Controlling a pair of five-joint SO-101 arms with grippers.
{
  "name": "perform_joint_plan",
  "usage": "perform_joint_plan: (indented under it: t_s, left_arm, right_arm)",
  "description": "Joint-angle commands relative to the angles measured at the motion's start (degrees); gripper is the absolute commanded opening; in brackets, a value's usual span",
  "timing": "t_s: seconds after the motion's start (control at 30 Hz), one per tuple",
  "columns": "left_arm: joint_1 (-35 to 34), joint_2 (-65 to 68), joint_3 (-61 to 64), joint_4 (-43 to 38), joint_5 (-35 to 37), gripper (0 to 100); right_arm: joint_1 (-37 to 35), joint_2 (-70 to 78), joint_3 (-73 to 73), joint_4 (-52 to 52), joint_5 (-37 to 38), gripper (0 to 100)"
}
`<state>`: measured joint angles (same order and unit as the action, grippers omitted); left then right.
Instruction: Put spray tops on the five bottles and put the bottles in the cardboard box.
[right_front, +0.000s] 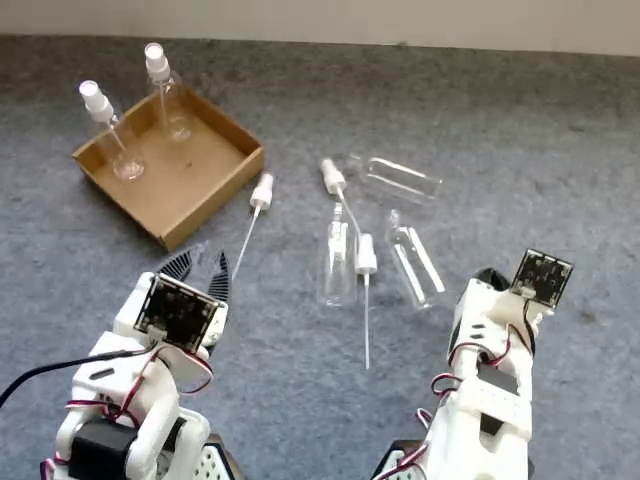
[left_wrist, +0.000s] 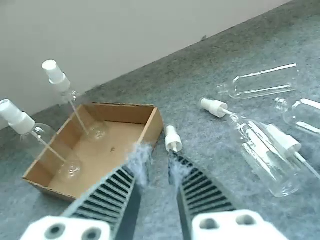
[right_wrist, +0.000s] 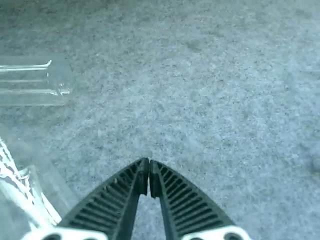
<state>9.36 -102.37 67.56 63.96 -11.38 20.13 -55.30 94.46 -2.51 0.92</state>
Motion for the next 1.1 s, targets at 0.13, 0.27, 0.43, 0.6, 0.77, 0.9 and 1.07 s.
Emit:
perform_joint_plan:
  t_s: [0.13,0.27,0.43,0.6,0.77,0.9,1.07]
  left_arm:
    - [-1.2,23.3,-15.7,-0.2,-1.9,2]
    - [-1.1,34.9,-21.8,0.1,-1.9,2]
    - [0.6,48.3,-27.6,0.2,-1.8,2]
    - [5.3,61.4,-33.8,0.3,-1.7,2]
    - [7.0,75.1,-41.7,1.7,-1.8,2]
    - [6.9,84.7,-49.3,5.3,-1.8,2]
    - [6.9,93.5,-58.5,10.8,-1.7,2]
  right_arm:
    - [-2.2,-4.3,0.9,-1.6,-0.2,0.6]
    - [-2.3,-4.2,0.9,-1.6,-0.2,0.6]
    - [-2.3,-4.2,0.9,-1.6,-0.2,0.6]
    - [-2.3,-4.2,0.9,-1.6,-0.2,0.6]
    - [-2.3,-4.2,0.9,-1.6,-0.2,0.6]
    - [-3.6,-4.2,0.9,-1.7,-0.2,0.6]
    - [-4.2,-4.2,0.9,-1.9,-0.1,0.6]
